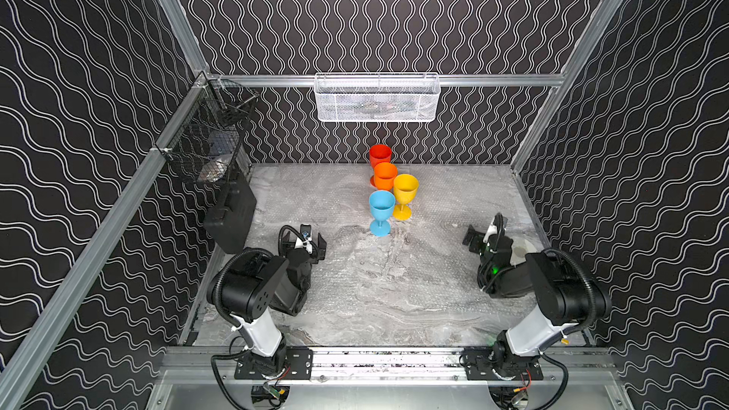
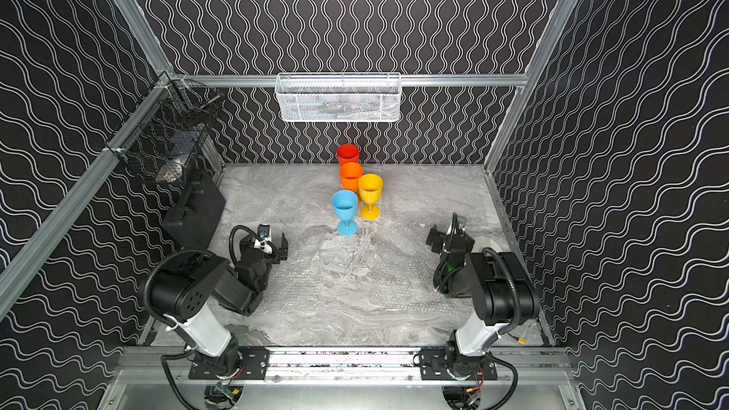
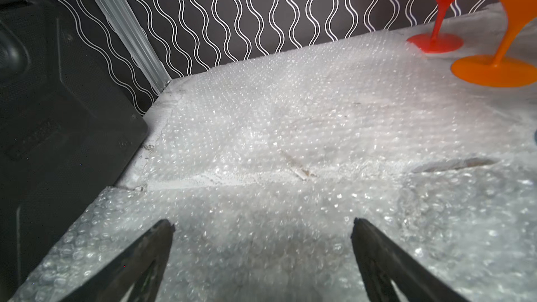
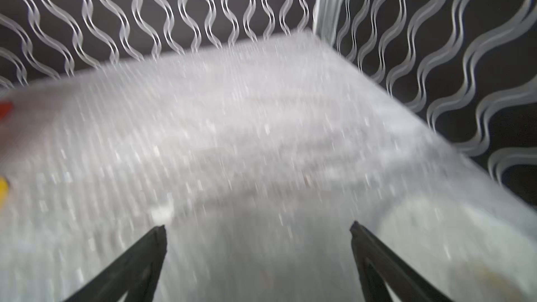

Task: Unpack wine glasses from bubble wrap
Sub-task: Reset both arms

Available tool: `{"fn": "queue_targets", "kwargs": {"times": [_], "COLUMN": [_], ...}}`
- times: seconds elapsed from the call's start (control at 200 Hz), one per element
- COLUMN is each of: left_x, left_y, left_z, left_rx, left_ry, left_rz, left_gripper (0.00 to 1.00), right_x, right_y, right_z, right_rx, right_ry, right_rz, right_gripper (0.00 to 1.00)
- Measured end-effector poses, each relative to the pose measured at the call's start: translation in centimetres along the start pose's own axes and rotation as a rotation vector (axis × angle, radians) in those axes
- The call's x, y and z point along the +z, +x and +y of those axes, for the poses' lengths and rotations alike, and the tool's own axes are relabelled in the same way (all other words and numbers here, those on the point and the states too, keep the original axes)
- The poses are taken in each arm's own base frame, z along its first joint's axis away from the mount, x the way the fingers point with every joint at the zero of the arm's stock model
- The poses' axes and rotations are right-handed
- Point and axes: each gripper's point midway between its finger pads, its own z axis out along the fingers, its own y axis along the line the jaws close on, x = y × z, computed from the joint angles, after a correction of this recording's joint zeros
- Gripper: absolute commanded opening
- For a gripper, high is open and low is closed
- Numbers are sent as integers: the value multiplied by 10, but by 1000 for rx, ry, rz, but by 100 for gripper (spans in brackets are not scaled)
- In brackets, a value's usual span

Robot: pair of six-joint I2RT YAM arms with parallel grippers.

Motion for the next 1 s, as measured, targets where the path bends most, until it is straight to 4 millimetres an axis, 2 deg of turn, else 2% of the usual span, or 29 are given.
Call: {"fn": "queue_targets", "kwargs": {"times": [0.075, 0.145, 0.32, 1.001], "left_x": [6, 7, 8, 9], "left_y": [-7, -5, 1, 4], "left_z": [2, 3, 1, -1], "left_rx": [-27, -24, -18, -14], "left_ry": [-3, -3, 8, 15], "left_rz": [-10, 1, 27, 40], "left_gripper": [100, 100, 100, 100], "right_x": [2, 2, 2, 2], "right_y": [1, 12, 17, 18], "right_z": [-3, -4, 0, 1], "right_rx": [-1, -14, -19, -22], "right_ry": [4, -1, -24, -27], "right_rz": [7, 52, 75, 78], "right_gripper": [100, 100, 100, 100]}}
